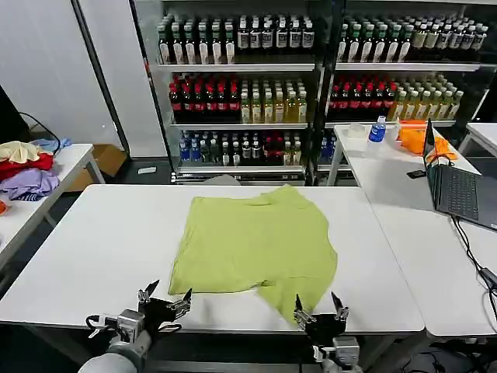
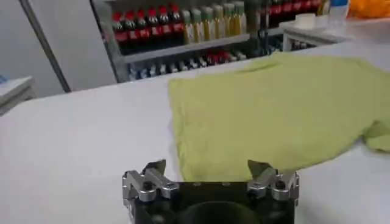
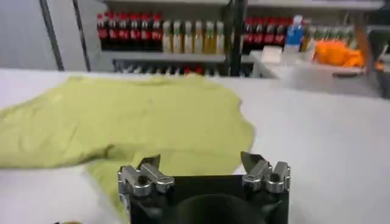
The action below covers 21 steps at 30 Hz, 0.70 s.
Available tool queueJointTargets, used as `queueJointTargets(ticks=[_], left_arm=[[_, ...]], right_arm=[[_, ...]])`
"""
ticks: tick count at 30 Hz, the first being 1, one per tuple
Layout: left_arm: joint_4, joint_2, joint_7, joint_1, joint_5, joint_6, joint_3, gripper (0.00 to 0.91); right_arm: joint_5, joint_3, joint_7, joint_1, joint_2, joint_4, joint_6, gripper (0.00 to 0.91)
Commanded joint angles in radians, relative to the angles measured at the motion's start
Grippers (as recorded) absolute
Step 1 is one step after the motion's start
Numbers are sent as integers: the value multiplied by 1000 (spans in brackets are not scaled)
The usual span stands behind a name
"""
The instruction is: Fold and organize the clothes.
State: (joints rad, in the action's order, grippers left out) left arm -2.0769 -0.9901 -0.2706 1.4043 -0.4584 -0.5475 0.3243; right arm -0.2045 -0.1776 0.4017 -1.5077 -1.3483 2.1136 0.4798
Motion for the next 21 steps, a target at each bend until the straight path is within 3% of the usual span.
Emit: queueJointTargets(ticks=[1, 7, 8, 9, 10, 11, 12, 13, 14, 15, 21], left_arm=[[117, 10, -8, -110, -25, -31, -38, 907], [148, 1, -11, -153, -40, -31, -68, 907], [153, -1, -11, -155, -41, -31, -70, 806], [156, -2, -11, -156, -41, -31, -72, 363], [158, -3, -11, -156, -41, -31, -73, 191], [159, -3, -12, -155, -41, -31, -74, 40], [160, -3, -12, -153, -42, -31, -75, 20], [160, -3, -11, -151, -43, -30, -75, 20], [160, -3, -11, -151, -46, -30, -74, 20], [161, -4, -12, -150, -49, -30, -73, 20], [157, -4, -10, -132, -70, -30, -66, 20]], right_arm=[[-37, 63, 41, 44, -6, -50, 41, 907], [-61, 68, 54, 47, -14, -65, 52, 907], [-65, 69, 56, 46, -14, -66, 54, 907], [-66, 69, 57, 45, -13, -66, 54, 846], [-80, 71, 63, 44, -13, -70, 57, 725], [-86, 71, 68, 44, -13, -73, 59, 474], [-93, 72, 72, 43, -14, -77, 61, 353], [-95, 72, 74, 41, -14, -78, 60, 151], [-99, 74, 76, 39, -15, -78, 61, 40], [-101, 75, 77, 38, -16, -75, 60, 0], [-101, 75, 73, 24, -17, -57, 56, 0]])
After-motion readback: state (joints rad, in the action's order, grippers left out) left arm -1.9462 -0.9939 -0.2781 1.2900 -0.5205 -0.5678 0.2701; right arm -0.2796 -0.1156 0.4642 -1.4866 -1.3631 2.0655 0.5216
